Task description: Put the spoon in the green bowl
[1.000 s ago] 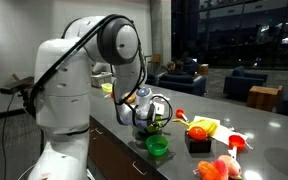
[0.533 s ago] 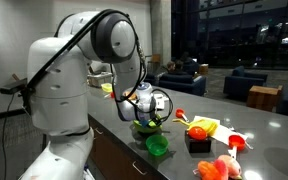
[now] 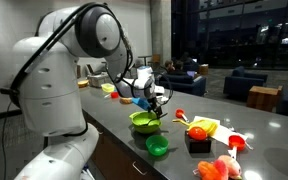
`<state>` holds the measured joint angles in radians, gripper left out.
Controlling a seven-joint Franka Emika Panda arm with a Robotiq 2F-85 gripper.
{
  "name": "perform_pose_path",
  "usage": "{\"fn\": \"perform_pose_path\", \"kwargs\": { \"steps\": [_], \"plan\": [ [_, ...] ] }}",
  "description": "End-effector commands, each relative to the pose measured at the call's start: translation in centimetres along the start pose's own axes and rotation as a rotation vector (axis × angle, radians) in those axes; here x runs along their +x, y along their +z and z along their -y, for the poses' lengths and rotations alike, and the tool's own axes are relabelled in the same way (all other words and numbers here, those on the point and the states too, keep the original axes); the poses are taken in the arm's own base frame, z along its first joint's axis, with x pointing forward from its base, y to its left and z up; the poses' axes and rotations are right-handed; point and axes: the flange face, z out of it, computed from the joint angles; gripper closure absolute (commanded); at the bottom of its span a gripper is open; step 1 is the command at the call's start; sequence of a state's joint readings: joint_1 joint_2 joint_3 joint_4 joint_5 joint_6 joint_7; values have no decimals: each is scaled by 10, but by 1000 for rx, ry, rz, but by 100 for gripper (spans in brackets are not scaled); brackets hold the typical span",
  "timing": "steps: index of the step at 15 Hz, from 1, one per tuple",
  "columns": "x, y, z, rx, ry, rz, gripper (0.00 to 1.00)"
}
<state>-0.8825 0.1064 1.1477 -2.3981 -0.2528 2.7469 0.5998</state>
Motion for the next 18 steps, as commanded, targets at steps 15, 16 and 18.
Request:
{"fn": "perform_pose_path", "kwargs": {
  "steps": [15, 16, 18],
  "plan": [
    [12, -253, -143, -228, 198, 224, 0],
    [9, -259, -151, -217, 212, 212, 0],
    [20, -255, -151, -215, 221, 218, 0]
  ]
}}
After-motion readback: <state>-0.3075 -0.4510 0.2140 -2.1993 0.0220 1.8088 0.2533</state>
